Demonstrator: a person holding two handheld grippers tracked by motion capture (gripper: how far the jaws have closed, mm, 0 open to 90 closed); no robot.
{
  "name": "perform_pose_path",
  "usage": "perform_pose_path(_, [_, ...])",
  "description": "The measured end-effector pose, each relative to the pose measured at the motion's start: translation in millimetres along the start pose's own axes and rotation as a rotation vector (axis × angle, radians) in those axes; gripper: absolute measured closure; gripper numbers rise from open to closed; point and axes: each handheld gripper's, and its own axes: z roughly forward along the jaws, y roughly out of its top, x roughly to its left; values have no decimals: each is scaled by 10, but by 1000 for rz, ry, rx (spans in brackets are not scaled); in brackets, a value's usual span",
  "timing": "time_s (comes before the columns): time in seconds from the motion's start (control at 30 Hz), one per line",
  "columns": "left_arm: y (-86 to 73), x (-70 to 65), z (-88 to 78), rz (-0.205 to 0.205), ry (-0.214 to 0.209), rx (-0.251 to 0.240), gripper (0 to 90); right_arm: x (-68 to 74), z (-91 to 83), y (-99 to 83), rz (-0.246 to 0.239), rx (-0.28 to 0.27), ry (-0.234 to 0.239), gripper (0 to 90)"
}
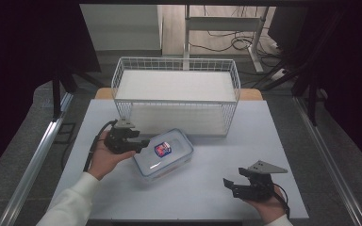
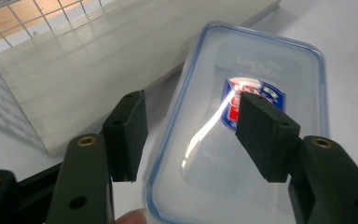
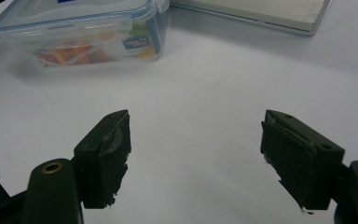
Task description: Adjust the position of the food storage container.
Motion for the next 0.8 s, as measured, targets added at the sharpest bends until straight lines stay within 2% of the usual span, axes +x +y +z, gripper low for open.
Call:
perform_pose_path(0.1, [78, 27, 104, -2, 0, 7, 517, -3, 6, -1, 1, 4, -3, 246])
perform_pose_path(0.2, [151, 48, 206, 13, 24, 7, 622, -12, 16, -4, -1, 7, -3, 247])
perform_pose_path(0.23, [167, 59, 243, 10, 24, 4, 666, -12, 18, -6, 0, 8, -3, 247])
perform_pose_path(0.33, [220, 82, 373, 38, 22, 32, 803, -14, 21, -8, 0, 10, -4, 247])
perform_pose_path(0.43, [263, 85, 493, 40, 5, 54, 883, -19, 24, -6, 2, 11, -6, 247])
perform_pose_path(0.47, [267, 83, 526, 32, 0, 55, 891, -23, 26, -5, 3, 11, -8, 247])
perform_pose_path(0.57, [279, 106, 614, 53, 8, 73, 895, -27, 28, -6, 4, 12, -8, 247])
perform_pose_path(0.7, [289, 123, 694, 59, 1, 80, 897, -36, 16, -3, 5, 9, -12, 247])
perform_pose_path(0.8, [304, 122, 786, 79, 0, 102, 897, -74, -9, -5, 25, -3, -20, 247])
